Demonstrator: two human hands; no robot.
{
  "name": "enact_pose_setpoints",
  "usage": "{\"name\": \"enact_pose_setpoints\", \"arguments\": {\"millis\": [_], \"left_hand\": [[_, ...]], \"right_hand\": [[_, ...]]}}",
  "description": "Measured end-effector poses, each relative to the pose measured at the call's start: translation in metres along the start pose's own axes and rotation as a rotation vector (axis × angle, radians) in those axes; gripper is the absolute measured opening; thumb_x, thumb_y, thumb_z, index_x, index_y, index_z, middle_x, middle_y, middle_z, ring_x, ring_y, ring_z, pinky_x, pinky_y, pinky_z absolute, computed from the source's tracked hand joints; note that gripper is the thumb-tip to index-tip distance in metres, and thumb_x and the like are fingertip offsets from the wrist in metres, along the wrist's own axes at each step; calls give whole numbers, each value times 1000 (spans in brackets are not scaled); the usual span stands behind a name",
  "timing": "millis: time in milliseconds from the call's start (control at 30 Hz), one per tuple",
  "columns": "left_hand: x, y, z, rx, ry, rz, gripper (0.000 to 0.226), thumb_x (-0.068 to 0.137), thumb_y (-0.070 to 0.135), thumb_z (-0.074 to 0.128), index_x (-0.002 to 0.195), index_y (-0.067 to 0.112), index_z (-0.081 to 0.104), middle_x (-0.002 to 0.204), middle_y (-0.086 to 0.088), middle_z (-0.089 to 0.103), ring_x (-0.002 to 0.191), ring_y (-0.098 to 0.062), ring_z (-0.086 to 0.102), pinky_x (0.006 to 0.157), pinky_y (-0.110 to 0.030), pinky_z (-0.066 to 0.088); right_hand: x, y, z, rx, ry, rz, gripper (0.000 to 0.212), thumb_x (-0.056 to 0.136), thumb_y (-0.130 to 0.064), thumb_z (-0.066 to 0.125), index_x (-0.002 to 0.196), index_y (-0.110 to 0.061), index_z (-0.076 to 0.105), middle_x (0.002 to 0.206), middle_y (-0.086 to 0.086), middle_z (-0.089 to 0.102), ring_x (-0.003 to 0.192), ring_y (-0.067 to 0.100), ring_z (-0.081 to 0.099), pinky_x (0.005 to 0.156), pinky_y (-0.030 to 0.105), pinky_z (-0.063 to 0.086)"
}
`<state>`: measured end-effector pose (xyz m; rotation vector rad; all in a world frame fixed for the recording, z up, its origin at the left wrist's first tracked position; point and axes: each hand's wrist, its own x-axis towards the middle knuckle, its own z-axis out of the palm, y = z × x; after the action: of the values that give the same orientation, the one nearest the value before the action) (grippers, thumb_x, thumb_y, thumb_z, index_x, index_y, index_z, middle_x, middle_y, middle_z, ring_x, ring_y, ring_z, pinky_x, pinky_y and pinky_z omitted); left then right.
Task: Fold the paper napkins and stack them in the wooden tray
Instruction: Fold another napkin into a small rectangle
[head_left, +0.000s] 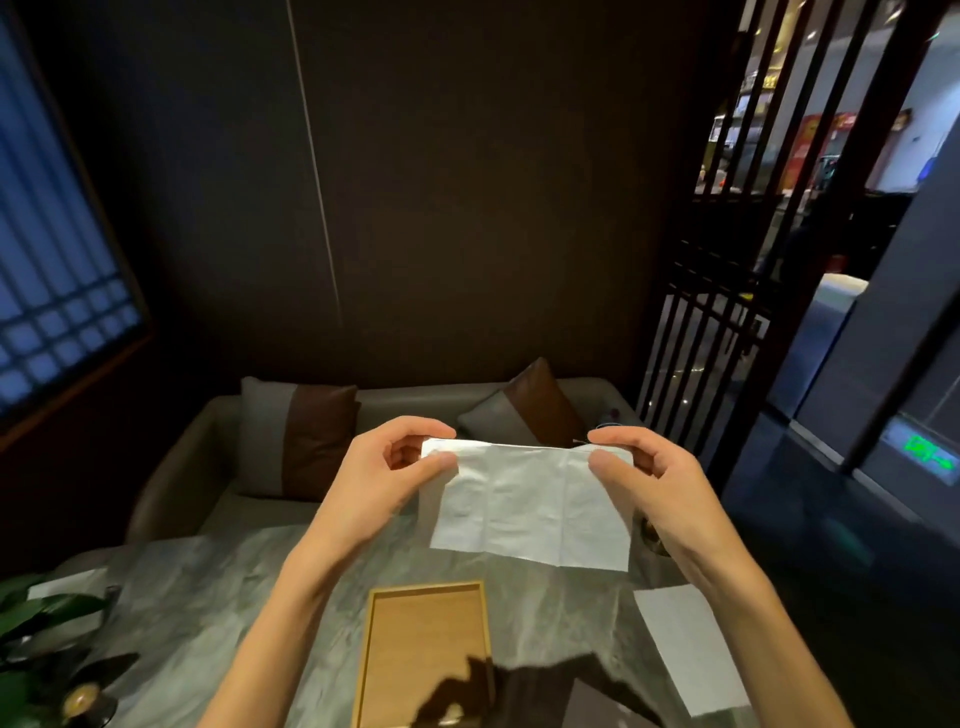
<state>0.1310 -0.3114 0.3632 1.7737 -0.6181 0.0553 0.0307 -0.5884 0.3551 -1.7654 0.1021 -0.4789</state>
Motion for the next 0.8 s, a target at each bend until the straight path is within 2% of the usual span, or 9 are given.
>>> {"name": "enact_pose_setpoints", "arguments": {"millis": [100, 167, 300, 433, 600, 700, 800], "left_hand": [[1, -1, -1, 43, 58, 9, 18, 91, 23, 73, 99, 39, 72, 103, 26, 71, 99, 2, 67, 76, -20, 58], [0, -2, -4, 86, 51, 11, 18, 91, 24, 73, 98, 40, 71, 103, 29, 70, 98, 4, 66, 72, -16, 57], [-2, -4, -9, 154, 55, 16, 21, 92, 24, 72, 96, 44, 68, 102, 33, 68, 97, 7, 65, 70, -9, 55], [-2, -3, -13, 224, 74, 16, 24, 93, 21, 71, 94, 45, 67, 100, 38, 65, 95, 12, 63, 65, -10, 53], [-5, -5, -17, 197, 109, 38, 22, 93, 19, 71, 94, 40, 68, 101, 31, 68, 97, 9, 64, 71, -3, 52], [-7, -7, -16, 208, 128, 19, 23, 93, 21, 72, 92, 43, 67, 95, 23, 71, 96, 10, 64, 66, -10, 54], [-8, -10, -16, 233, 177, -1, 20, 93, 24, 71, 91, 43, 66, 93, 21, 70, 92, 5, 66, 72, -19, 57]], "right_hand": [[1, 5, -1, -13, -115, 33, 32, 82, -30, 78, 109, -44, 69, 107, -24, 70, 100, -2, 69, 72, 16, 58], [2, 8, 1, -124, -78, 16, 30, 83, -31, 78, 106, -47, 68, 106, -30, 67, 99, -1, 67, 77, 15, 57], [3, 7, 7, -138, -48, -2, 22, 86, -32, 75, 97, -50, 69, 99, -33, 68, 96, -14, 62, 60, 2, 50], [3, 6, 11, -128, -14, -11, 14, 88, -31, 73, 97, -42, 72, 98, -29, 70, 96, -7, 65, 69, 14, 57], [0, 4, 17, -59, 14, -34, 11, 89, -24, 72, 99, -29, 74, 98, -18, 74, 96, 3, 69, 81, 28, 61], [-2, 5, 20, -36, 32, -28, 11, 89, -21, 72, 98, -26, 75, 97, -14, 75, 95, 6, 70, 83, 30, 60], [-3, 6, 21, -21, 30, -34, 11, 89, -21, 72, 96, -28, 75, 96, -15, 75, 94, 4, 70, 77, 27, 61]]}}
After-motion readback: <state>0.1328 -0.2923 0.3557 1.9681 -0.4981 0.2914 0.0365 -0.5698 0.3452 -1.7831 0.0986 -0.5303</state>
